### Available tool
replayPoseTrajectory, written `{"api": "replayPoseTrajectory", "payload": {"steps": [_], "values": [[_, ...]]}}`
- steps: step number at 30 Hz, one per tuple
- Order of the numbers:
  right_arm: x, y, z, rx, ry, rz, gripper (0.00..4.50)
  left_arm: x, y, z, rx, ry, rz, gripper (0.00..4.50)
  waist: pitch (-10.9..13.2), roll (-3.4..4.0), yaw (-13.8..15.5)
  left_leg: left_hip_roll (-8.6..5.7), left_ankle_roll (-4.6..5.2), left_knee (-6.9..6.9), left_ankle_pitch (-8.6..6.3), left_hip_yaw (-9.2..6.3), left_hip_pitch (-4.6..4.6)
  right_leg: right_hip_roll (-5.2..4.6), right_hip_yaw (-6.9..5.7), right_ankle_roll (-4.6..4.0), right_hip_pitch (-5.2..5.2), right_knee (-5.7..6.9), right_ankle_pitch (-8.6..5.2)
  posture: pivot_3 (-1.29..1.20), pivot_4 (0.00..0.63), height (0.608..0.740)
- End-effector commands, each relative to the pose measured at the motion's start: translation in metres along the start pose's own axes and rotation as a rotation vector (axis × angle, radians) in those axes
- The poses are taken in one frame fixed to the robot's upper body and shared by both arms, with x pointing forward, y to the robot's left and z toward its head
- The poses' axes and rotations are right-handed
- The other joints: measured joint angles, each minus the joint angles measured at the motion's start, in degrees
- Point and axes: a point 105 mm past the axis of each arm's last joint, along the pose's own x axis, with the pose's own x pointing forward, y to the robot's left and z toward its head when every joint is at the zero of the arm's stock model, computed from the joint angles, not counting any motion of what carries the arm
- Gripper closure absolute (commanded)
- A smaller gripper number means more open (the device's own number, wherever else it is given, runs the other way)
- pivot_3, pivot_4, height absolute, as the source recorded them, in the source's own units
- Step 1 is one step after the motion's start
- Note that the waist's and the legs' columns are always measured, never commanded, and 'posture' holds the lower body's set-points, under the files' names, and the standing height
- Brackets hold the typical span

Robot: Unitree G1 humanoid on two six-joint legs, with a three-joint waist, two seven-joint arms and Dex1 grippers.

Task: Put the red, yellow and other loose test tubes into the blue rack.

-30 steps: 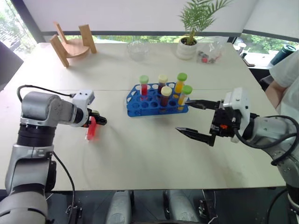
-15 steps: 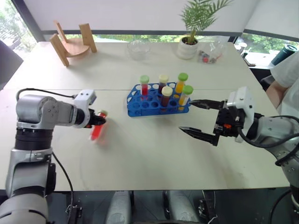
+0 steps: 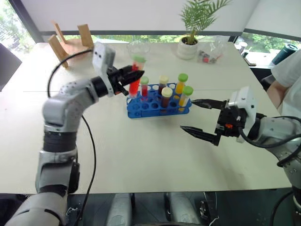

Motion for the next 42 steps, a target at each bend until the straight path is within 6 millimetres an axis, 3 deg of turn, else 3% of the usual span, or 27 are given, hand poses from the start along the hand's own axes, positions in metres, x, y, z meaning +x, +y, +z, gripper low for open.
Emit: {"api": "replayPoseTrajectory", "payload": {"steps": [1, 6, 15, 24, 42], "values": [[0.000, -0.001, 0.011, -0.048, -0.031, -0.011, 0.00, 0.008, -0.005, -0.004, 0.106, -0.103, -0.037, 3.63, 0.0, 0.00, 0.1, 0.00, 0.00, 0.02, 0.00, 0.00, -0.01, 0.00, 0.00, 0.00, 0.00, -0.01, 0.00, 0.00, 0.150, 0.740], [0.002, 0.000, 0.012, -0.052, -0.040, -0.009, 0.00, 0.021, -0.005, -0.028, 0.115, -0.147, -0.045, 3.63, 0.0, -0.01, 0.0, -0.01, 0.01, 0.03, -0.01, -0.01, -0.03, 0.01, 0.00, 0.01, 0.00, -0.02, 0.00, 0.00, 0.150, 0.740], [0.002, 0.002, 0.013, -0.055, -0.043, -0.022, 0.00, 0.034, -0.003, -0.054, 0.147, -0.169, -0.019, 3.63, 0.0, -0.01, 0.0, -0.01, 0.03, 0.02, -0.02, -0.02, -0.02, 0.03, -0.01, 0.01, 0.00, -0.02, 0.01, 0.00, 0.150, 0.740], [0.002, 0.003, 0.013, -0.055, -0.043, -0.027, 0.00, 0.033, 0.006, -0.061, 0.190, -0.166, 0.027, 3.63, 0.0, -0.01, 0.0, 0.00, 0.04, 0.02, -0.02, -0.04, -0.02, 0.04, -0.01, 0.02, 0.00, -0.02, 0.01, 0.00, 0.150, 0.740], [0.003, 0.002, 0.014, -0.057, -0.047, -0.022, 0.00, 0.027, -0.003, -0.065, 0.151, -0.170, 0.013, 3.63, 0.0, -0.01, 0.0, 0.00, 0.04, 0.02, -0.02, -0.04, -0.01, 0.04, -0.02, 0.02, 0.01, -0.01, 0.01, 0.00, 0.150, 0.740]]}}
